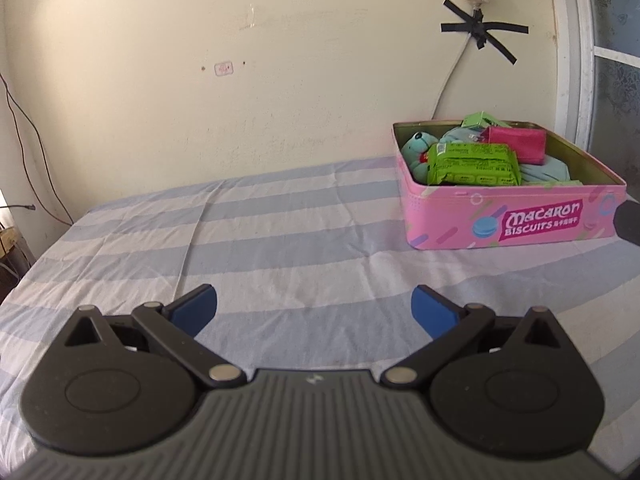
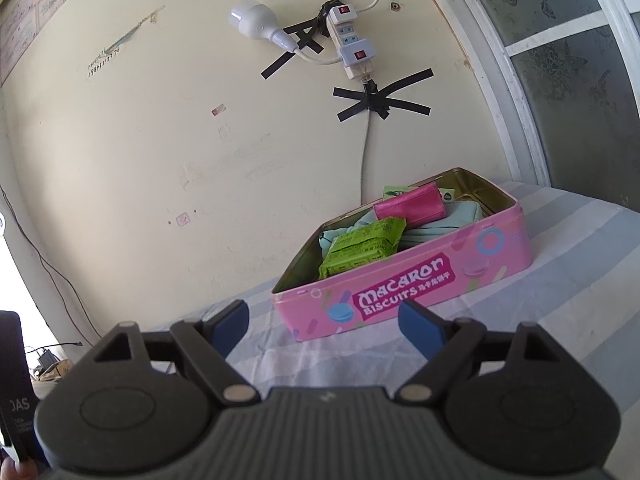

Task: Organize objects

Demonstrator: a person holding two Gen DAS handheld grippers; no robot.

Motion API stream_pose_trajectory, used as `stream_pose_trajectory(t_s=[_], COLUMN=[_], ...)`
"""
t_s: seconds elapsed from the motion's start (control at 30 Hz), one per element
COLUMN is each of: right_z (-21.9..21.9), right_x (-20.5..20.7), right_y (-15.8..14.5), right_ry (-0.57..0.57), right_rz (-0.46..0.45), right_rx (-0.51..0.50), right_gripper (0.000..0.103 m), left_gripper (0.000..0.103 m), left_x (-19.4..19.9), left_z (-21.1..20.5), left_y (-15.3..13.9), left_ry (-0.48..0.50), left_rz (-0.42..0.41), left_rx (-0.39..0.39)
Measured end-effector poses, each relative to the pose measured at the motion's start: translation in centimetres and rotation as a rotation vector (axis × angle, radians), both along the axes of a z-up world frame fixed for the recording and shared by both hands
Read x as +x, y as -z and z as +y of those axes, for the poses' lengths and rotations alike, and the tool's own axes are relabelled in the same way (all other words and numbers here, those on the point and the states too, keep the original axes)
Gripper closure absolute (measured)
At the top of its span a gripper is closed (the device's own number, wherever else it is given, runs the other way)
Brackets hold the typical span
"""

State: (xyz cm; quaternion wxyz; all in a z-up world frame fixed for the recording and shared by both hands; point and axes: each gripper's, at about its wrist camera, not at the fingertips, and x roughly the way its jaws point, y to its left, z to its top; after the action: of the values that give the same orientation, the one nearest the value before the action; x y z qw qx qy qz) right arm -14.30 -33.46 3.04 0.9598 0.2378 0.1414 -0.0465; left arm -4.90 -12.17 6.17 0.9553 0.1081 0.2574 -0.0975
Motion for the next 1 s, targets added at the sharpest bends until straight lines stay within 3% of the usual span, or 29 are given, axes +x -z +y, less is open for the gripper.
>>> stream_pose_trajectory(t_s=[1.0], right_z=[-0.5], right_x=[1.0], right_y=[1.6], right_ry=[-0.019], right_rz=[0.047], right_rx=[0.037], right_gripper=[0.017], left_gripper=[0.0], left_x=[1.1], left_z=[-0.1], left_y=[1.3], left_ry=[-0.049], left_rz=[0.016], left_rx=[0.072])
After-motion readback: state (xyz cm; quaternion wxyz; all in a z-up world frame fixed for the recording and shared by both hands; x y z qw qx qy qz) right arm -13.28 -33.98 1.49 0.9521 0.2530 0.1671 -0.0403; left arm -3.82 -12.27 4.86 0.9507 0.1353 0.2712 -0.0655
